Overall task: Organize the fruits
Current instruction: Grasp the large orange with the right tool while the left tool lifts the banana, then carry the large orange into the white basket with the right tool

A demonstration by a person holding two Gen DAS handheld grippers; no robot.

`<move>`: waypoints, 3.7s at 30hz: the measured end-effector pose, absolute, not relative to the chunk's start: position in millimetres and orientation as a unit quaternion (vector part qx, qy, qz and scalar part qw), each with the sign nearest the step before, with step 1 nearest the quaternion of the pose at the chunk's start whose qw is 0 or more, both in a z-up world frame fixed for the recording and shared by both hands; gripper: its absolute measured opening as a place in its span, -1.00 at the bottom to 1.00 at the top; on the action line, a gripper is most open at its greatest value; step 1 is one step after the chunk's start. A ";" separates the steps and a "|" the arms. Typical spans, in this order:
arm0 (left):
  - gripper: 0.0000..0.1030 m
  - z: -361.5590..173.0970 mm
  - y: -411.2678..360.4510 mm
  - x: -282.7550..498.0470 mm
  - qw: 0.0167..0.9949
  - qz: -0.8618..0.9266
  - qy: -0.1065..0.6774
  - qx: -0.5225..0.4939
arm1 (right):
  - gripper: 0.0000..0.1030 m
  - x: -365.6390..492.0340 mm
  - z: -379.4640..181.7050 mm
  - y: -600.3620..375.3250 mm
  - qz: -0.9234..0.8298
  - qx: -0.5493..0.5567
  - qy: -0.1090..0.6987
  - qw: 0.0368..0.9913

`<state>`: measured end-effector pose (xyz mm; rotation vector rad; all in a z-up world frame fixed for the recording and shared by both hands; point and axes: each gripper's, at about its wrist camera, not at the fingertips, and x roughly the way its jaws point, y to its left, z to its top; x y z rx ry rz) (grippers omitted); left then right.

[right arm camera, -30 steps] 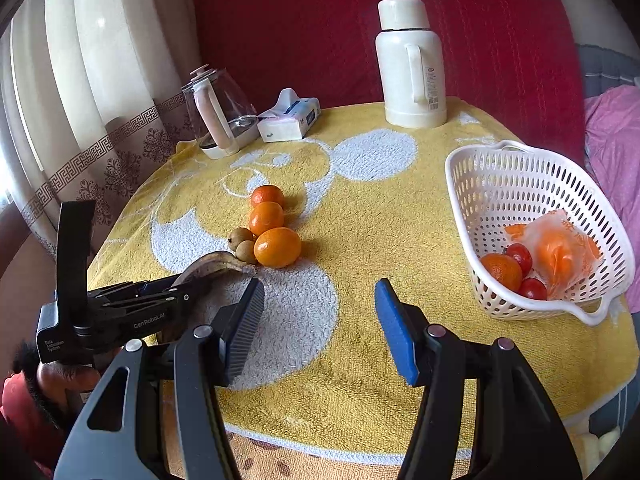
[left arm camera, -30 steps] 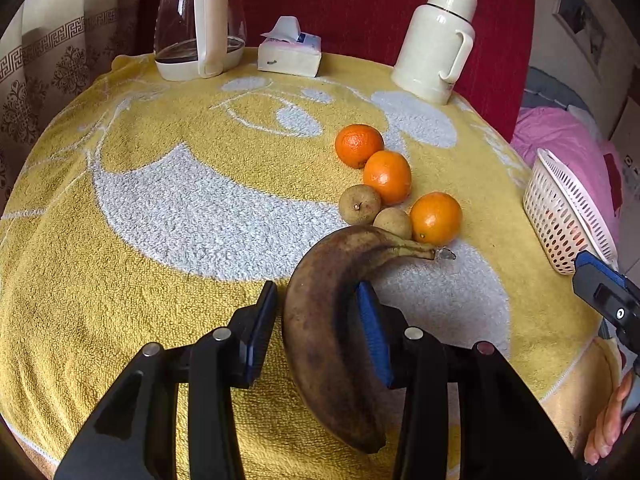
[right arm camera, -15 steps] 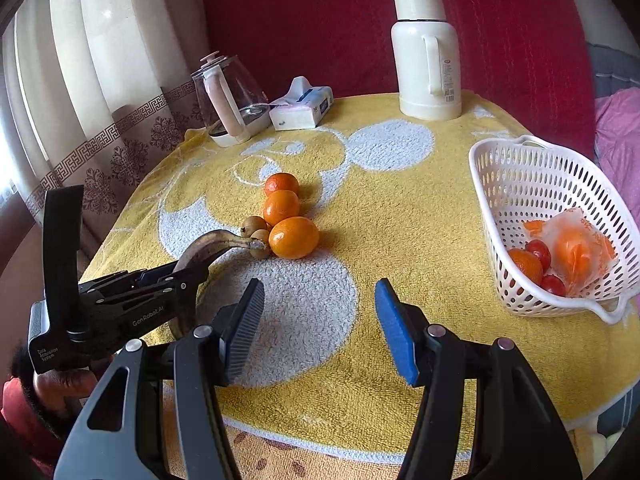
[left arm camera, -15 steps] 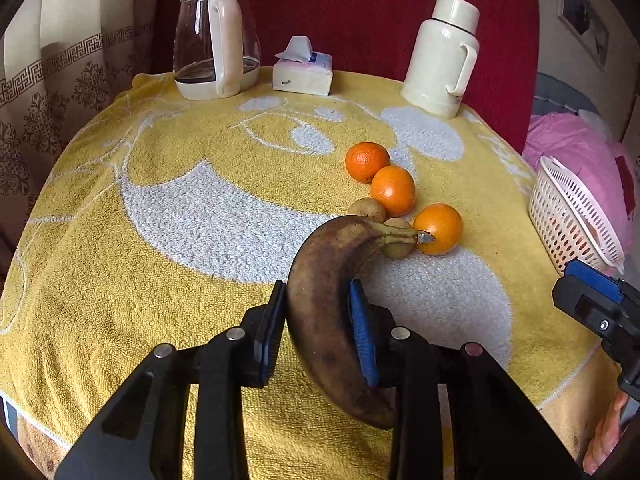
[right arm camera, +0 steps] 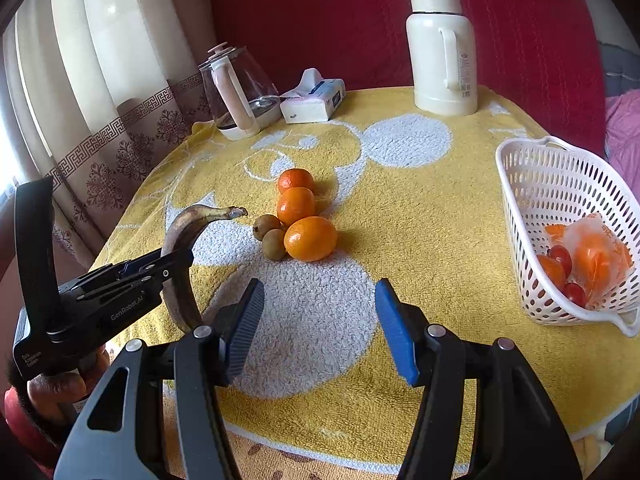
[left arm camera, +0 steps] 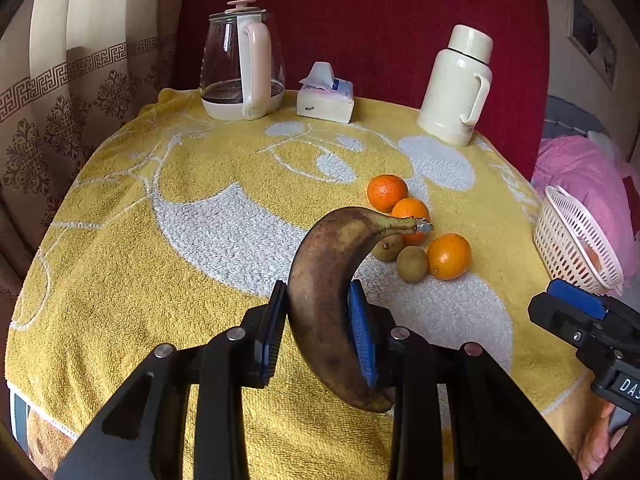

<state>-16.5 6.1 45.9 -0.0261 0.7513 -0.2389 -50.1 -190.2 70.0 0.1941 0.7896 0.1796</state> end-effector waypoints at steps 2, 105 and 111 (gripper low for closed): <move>-0.38 46.8 8.3 -16.2 0.924 -0.116 0.365 -0.015 | 0.15 -45.0 69.9 -187.2 0.089 0.088 0.386 0.914; -0.39 134.1 -126.1 -38.9 0.925 -0.247 0.287 0.039 | -0.09 -99.3 77.7 -369.5 -0.072 0.191 0.301 0.932; -0.39 144.1 -158.2 -39.0 0.919 -0.275 0.277 0.050 | -0.09 -101.9 74.9 -377.7 -0.066 0.199 0.300 0.931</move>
